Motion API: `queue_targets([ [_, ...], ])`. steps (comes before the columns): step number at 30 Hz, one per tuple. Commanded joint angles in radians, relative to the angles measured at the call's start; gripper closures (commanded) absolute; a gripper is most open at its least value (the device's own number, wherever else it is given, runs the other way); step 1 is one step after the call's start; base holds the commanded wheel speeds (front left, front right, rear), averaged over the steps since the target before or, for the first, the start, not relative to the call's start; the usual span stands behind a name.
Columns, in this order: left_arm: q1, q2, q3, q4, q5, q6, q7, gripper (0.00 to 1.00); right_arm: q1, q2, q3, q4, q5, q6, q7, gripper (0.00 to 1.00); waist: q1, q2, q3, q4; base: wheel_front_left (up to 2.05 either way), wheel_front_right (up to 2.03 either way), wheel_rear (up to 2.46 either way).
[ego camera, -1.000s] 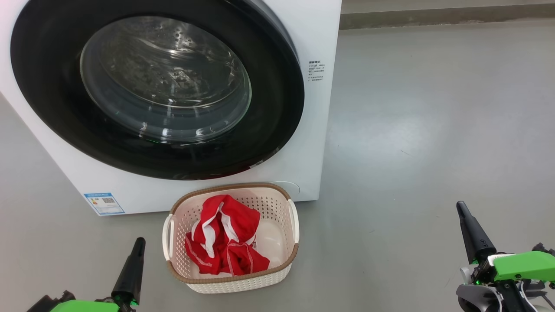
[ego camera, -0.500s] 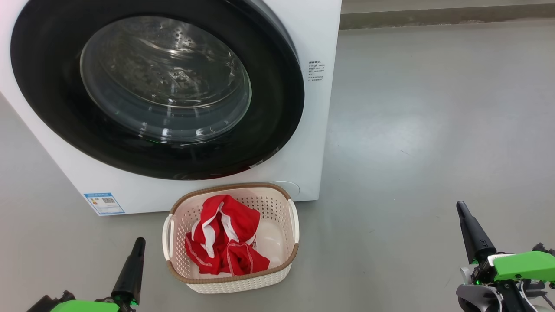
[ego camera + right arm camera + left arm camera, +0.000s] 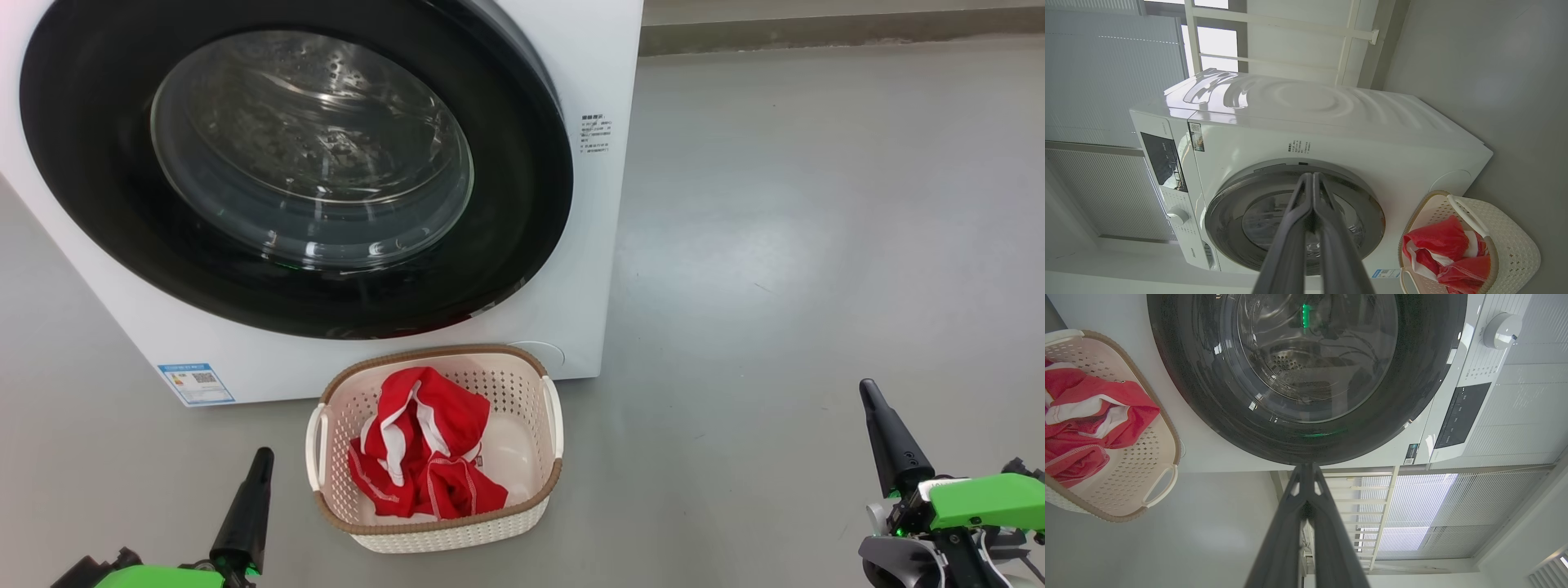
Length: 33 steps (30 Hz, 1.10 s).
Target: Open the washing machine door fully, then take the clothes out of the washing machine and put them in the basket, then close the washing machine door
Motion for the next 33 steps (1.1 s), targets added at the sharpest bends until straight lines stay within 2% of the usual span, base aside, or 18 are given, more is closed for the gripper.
queue_targets([
  [1,-0.039,0.017,0.036,-0.02,-0.007,-0.007,0.003,1.0,-0.042,-0.016,0.023,-0.026,0.004,0.0,0.006,1.0,0.0,0.0,0.0,0.0,0.0,0.0,0.0],
  [33,-0.039,0.017,0.036,-0.021,-0.007,-0.007,0.003,1.0,-0.042,-0.016,0.023,-0.026,0.004,0.0,0.006,1.0,0.0,0.0,0.0,0.0,0.0,0.0,0.0],
])
